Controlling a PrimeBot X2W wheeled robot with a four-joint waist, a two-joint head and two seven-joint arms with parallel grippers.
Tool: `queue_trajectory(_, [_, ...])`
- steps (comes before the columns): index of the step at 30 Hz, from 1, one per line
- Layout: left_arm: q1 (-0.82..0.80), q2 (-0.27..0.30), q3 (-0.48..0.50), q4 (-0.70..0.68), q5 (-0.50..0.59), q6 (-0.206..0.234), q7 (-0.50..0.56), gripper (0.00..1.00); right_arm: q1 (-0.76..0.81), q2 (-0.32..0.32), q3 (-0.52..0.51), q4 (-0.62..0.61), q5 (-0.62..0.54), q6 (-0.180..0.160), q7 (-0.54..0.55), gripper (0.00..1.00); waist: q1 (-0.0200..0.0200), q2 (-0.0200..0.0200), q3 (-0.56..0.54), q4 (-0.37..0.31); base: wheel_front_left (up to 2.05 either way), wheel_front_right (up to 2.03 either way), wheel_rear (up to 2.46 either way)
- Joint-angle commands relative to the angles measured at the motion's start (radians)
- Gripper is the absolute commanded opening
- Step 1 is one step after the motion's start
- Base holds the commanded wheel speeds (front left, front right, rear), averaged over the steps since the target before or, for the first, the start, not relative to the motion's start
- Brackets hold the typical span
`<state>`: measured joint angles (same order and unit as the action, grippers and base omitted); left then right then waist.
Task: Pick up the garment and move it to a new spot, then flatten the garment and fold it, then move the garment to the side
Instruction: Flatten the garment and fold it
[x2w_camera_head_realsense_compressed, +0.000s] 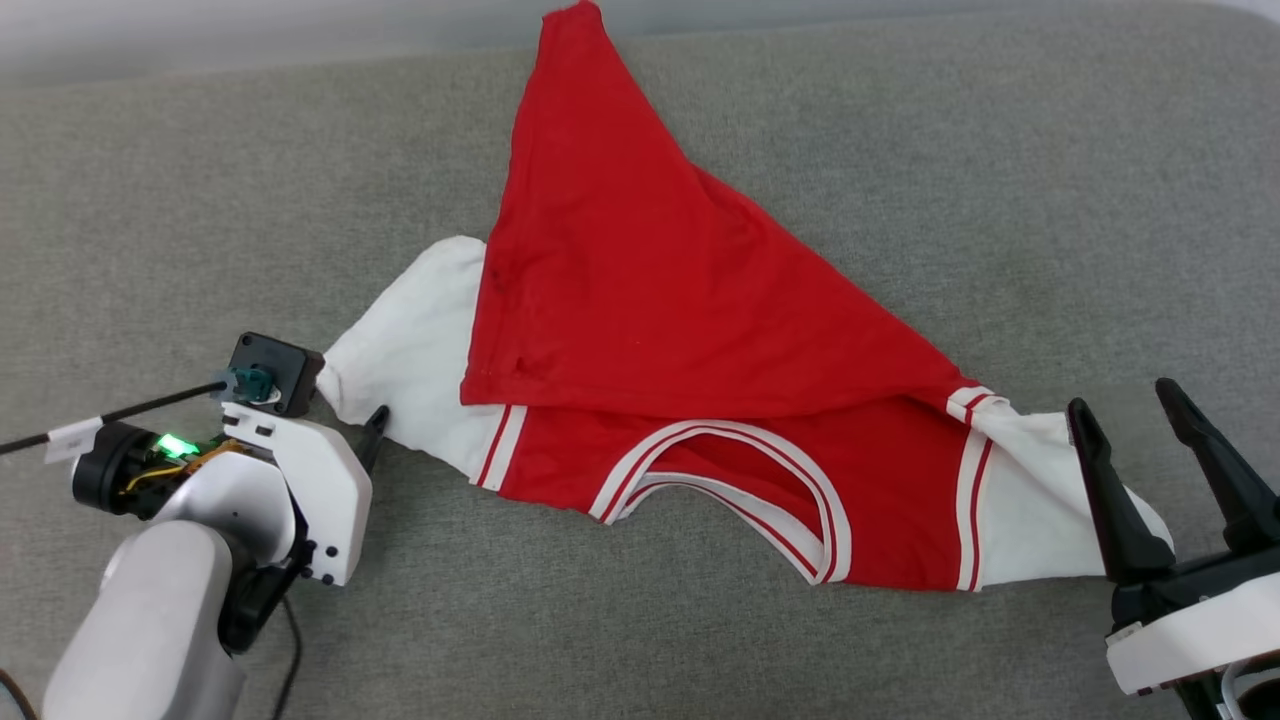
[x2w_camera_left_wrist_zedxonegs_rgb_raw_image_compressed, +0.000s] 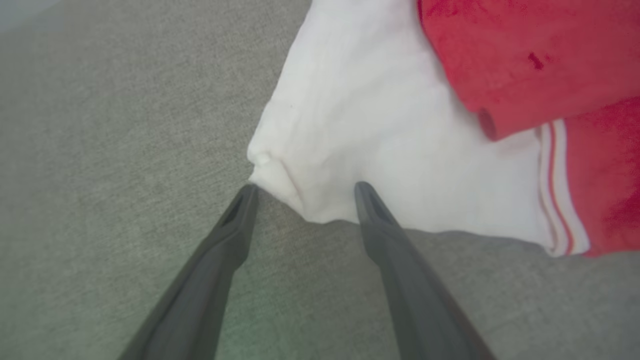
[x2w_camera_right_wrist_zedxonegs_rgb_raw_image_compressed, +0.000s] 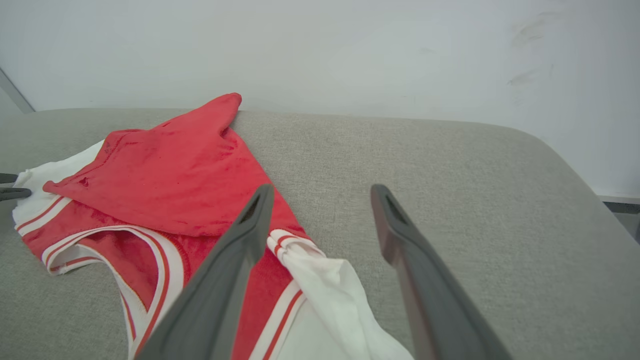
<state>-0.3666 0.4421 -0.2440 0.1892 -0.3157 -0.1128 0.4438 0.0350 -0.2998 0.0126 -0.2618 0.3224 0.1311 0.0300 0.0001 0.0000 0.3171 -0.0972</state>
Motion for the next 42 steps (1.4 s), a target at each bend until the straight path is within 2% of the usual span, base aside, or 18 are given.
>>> queue_trajectory(1, [-0.028,0.012,-0.006,0.019,-0.004,-0.003,0.019,1.00,-0.017,0.007,0.005,-0.006,-0.011,-0.001,-0.002,1.00,-0.0001,0.0000,0.028,-0.009,0.00,0.00,0.00])
queue_trajectory(7, [-0.035,0.031,-0.053,0.085,-0.020,-0.010,0.071,1.00,-0.024,0.021,0.006,-0.007,-0.026,-0.001,-0.007,1.00,-0.0001,0.0000,0.057,-0.011,0.00,0.00,0.00])
queue_trajectory(8, [-0.030,0.031,-0.065,0.094,-0.032,-0.012,0.084,0.89,-0.024,0.024,0.005,-0.004,-0.029,-0.001,-0.006,1.00,-0.0001,0.0000,0.059,-0.010,0.00,0.00,0.00])
queue_trajectory(9, [-0.024,0.032,-0.078,0.100,-0.042,-0.014,0.097,0.21,-0.024,0.026,0.006,-0.002,-0.033,-0.001,-0.005,1.00,-0.0001,0.0000,0.063,-0.008,0.00,0.00,0.00])
queue_trajectory(10, [-0.020,0.036,-0.091,0.101,-0.053,-0.016,0.108,0.00,-0.024,0.025,0.008,0.000,-0.041,-0.001,-0.002,1.00,-0.0001,0.0000,0.066,-0.005,0.00,0.00,0.00])
queue_trajectory(14, [-0.021,0.058,-0.114,0.079,-0.085,-0.016,0.103,0.00,-0.031,0.032,0.016,0.008,-0.052,-0.001,0.000,1.00,-0.0001,0.0000,0.065,0.012,0.00,0.00,0.00])
queue_trajectory(20, [0.006,0.077,-0.100,-0.015,-0.101,-0.005,0.063,0.00,-0.023,0.032,0.017,0.029,-0.058,-0.001,0.014,1.00,-0.0001,0.0000,0.024,0.048,0.00,0.00,0.00])
queue_trajectory(31, [0.285,0.108,-0.042,-0.260,-0.135,0.124,0.055,0.00,0.019,0.039,0.017,0.080,-0.042,-0.001,0.059,1.00,-0.0001,0.0000,-0.087,0.111,0.00,0.00,0.00])
queue_trajectory(38, [0.396,0.068,-0.062,-0.325,-0.142,0.154,-0.001,0.00,0.042,0.034,0.021,0.109,-0.035,-0.001,0.085,1.00,-0.0001,0.0000,-0.127,0.149,0.00,0.00,0.00])
queue_trajectory(39, [0.395,0.050,-0.055,-0.323,-0.148,0.163,-0.028,0.35,0.043,0.032,0.024,0.112,-0.037,-0.001,0.088,1.00,-0.0001,0.0000,-0.132,0.153,0.00,0.00,0.00])
queue_trajectory(40, [0.398,0.033,-0.045,-0.319,-0.153,0.172,-0.057,0.93,0.042,0.031,0.028,0.115,-0.037,-0.001,0.089,1.00,-0.0001,0.0000,-0.136,0.154,0.00,0.00,0.00])
queue_trajectory(41, [0.400,0.026,-0.040,-0.320,-0.147,0.174,-0.093,1.00,0.041,0.030,0.031,0.118,-0.036,-0.001,0.094,1.00,-0.0001,0.0000,-0.143,0.155,0.00,0.00,0.00])
queue_trajectory(42, [0.400,0.018,-0.035,-0.323,-0.141,0.171,-0.132,1.00,0.042,0.029,0.031,0.118,-0.034,-0.001,0.098,1.00,-0.0001,0.0000,-0.149,0.156,0.00,0.00,0.00])
